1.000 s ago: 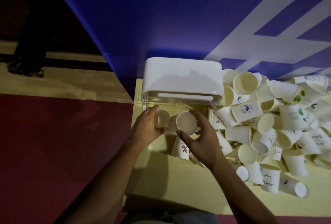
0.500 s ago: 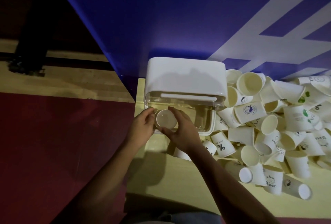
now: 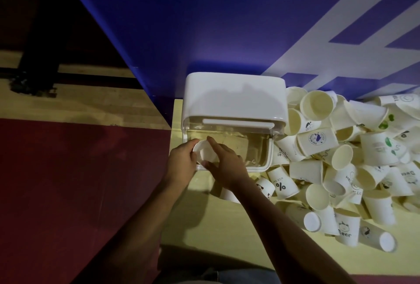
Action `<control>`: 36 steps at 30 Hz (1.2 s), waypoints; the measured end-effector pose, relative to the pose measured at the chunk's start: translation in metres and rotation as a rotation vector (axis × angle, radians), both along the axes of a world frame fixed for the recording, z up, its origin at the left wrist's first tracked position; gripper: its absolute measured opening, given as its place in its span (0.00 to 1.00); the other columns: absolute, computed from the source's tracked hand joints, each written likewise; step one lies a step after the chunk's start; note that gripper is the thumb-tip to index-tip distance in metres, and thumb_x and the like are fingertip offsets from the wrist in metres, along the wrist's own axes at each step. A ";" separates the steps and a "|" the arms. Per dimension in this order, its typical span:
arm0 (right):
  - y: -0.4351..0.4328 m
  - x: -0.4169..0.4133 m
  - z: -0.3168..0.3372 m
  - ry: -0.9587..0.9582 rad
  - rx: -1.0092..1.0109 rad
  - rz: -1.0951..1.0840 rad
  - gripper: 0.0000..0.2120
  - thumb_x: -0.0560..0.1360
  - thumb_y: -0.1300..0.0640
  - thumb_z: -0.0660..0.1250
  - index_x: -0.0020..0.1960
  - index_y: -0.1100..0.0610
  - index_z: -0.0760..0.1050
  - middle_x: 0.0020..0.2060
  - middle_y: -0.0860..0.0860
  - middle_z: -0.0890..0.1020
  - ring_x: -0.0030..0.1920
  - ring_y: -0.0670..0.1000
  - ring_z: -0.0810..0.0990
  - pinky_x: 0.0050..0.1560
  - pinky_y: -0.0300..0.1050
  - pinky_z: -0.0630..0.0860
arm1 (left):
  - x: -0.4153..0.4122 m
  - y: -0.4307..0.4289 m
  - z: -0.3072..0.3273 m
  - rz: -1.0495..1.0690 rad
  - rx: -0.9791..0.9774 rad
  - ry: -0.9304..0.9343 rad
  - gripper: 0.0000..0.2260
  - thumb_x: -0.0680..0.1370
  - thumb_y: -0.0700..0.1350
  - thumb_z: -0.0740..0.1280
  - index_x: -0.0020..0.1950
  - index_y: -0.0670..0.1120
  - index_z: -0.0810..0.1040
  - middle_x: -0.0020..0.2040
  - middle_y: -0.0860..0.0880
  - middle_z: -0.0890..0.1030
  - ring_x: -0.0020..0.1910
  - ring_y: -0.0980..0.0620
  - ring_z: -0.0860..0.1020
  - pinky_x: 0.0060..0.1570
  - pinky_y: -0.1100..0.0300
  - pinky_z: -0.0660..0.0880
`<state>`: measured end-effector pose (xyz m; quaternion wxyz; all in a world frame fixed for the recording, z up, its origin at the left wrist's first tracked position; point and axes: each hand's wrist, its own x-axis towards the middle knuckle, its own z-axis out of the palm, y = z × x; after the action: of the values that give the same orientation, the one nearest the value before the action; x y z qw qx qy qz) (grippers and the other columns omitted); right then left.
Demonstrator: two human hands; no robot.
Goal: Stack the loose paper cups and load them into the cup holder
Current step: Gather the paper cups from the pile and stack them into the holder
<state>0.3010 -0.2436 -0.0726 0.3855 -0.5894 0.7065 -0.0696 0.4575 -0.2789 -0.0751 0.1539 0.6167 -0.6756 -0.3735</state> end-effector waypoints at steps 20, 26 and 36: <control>0.212 -0.155 0.083 -0.145 -0.291 -0.772 0.10 0.80 0.57 0.71 0.55 0.42 0.81 0.48 0.36 0.85 0.49 0.38 0.82 0.45 0.32 0.76 | -0.198 0.083 0.105 -0.378 -0.178 0.160 0.21 0.77 0.56 0.63 0.68 0.49 0.76 0.61 0.51 0.80 0.57 0.51 0.79 0.48 0.57 0.78; 0.257 -0.223 0.085 -0.171 -0.290 -0.863 0.07 0.80 0.58 0.70 0.55 0.48 0.84 0.45 0.38 0.85 0.46 0.41 0.83 0.44 0.31 0.76 | -0.265 0.120 0.082 -0.520 -0.174 0.081 0.23 0.75 0.57 0.68 0.68 0.51 0.73 0.65 0.53 0.76 0.58 0.50 0.78 0.48 0.54 0.79; 0.292 -0.325 0.073 -0.184 -0.240 -0.832 0.10 0.80 0.59 0.70 0.55 0.46 0.81 0.45 0.42 0.85 0.47 0.42 0.82 0.42 0.31 0.75 | -0.345 0.163 0.031 -0.401 -0.117 -0.423 0.34 0.75 0.64 0.69 0.74 0.49 0.66 0.65 0.46 0.76 0.64 0.46 0.76 0.55 0.54 0.76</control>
<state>-0.0237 0.0487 0.0001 0.3147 -0.2869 0.8333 -0.3526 0.1120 -0.1159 -0.0442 -0.0319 0.5252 -0.8214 -0.2202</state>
